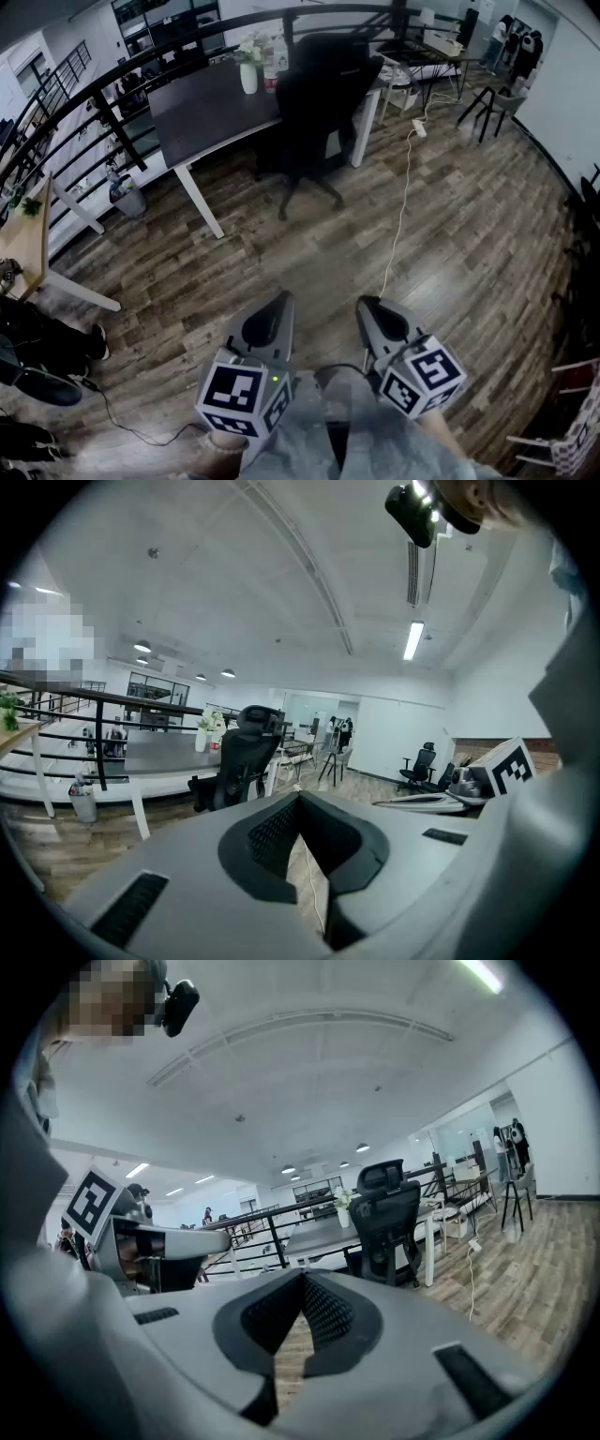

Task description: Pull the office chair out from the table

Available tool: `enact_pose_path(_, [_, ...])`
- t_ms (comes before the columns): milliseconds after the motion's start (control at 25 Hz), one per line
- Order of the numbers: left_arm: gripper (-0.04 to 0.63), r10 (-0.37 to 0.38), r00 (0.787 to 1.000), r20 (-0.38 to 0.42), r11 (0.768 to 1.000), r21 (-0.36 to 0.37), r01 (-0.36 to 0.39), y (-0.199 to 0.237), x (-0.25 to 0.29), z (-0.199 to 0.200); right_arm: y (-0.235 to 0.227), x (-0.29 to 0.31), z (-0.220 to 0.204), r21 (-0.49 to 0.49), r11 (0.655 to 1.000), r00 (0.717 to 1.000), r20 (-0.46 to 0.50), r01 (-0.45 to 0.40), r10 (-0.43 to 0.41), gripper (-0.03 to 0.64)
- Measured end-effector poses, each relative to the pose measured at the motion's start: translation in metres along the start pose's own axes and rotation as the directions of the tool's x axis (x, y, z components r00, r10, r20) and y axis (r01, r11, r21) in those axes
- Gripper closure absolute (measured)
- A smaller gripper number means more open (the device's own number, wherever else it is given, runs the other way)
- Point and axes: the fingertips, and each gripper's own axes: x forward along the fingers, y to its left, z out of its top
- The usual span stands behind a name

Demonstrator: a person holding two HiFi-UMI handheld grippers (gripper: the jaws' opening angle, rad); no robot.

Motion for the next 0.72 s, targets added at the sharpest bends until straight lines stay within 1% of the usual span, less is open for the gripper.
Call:
enact_pose_path(280, [0.584,-0.003,1.0,-0.002,1.0,-0.001,0.003,0.006,0.0,-0.003,0.004,0.007,-0.002,-0.006,1.0,1.0,0.0,-0.008,0.008,0.621])
enact_pose_path(440, [0.584,0.011,1.0,-0.011,1.0,-0.009,-0.011,0.011,-0.001,-0.005,0.006,0.008,0.0,-0.008,1.0,1.0,0.004,-0.012,0.012,0.621])
enact_pose_path(720, [0.584,0.015,1.0,-0.011,1.0,-0.015,-0.016,0.017,-0.002,-0.006,0.0,0.011,0.003,-0.031,0.999,0.999,0.013,0.034,-0.034,0.621])
